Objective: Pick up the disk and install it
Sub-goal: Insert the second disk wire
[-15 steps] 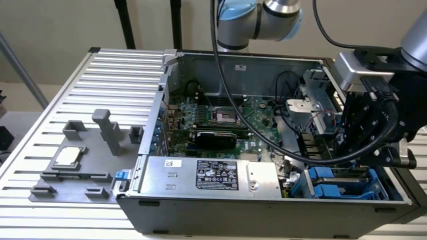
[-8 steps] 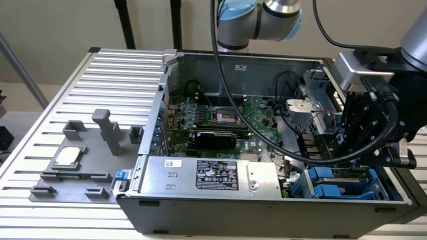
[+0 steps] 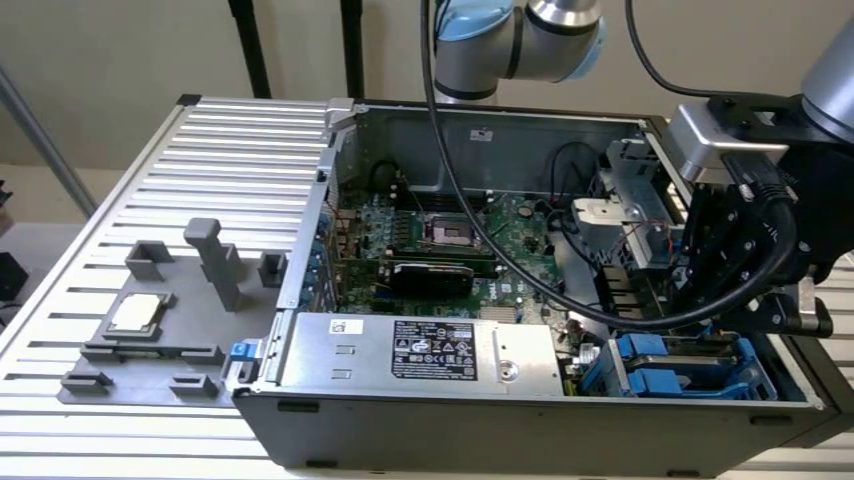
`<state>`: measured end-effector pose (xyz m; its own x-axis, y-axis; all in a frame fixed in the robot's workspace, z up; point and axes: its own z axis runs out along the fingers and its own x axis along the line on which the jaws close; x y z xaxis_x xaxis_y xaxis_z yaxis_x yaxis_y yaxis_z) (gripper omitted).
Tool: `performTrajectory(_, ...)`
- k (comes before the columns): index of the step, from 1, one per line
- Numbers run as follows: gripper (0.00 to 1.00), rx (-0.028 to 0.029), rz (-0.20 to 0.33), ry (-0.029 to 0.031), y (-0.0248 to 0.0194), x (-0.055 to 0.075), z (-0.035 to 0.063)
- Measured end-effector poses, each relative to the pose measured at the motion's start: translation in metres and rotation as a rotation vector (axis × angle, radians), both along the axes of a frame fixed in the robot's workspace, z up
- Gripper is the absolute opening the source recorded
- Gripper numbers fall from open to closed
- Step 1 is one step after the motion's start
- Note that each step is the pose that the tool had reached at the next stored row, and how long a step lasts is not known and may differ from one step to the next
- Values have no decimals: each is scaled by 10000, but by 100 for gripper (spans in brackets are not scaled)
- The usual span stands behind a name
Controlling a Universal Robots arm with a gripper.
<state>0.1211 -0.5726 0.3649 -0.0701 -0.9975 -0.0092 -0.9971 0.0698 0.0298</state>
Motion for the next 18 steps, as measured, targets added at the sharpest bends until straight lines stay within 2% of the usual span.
performTrajectory(3, 24, -1, 0, 0, 12, 0, 2)
performTrajectory(9, 24, 0, 0, 0, 132, 1, 146)
performTrajectory(11, 24, -2, -1, -1, 165, 23, 166)
performTrajectory(18, 27, -2, 0, 8, 192, 196, 170)
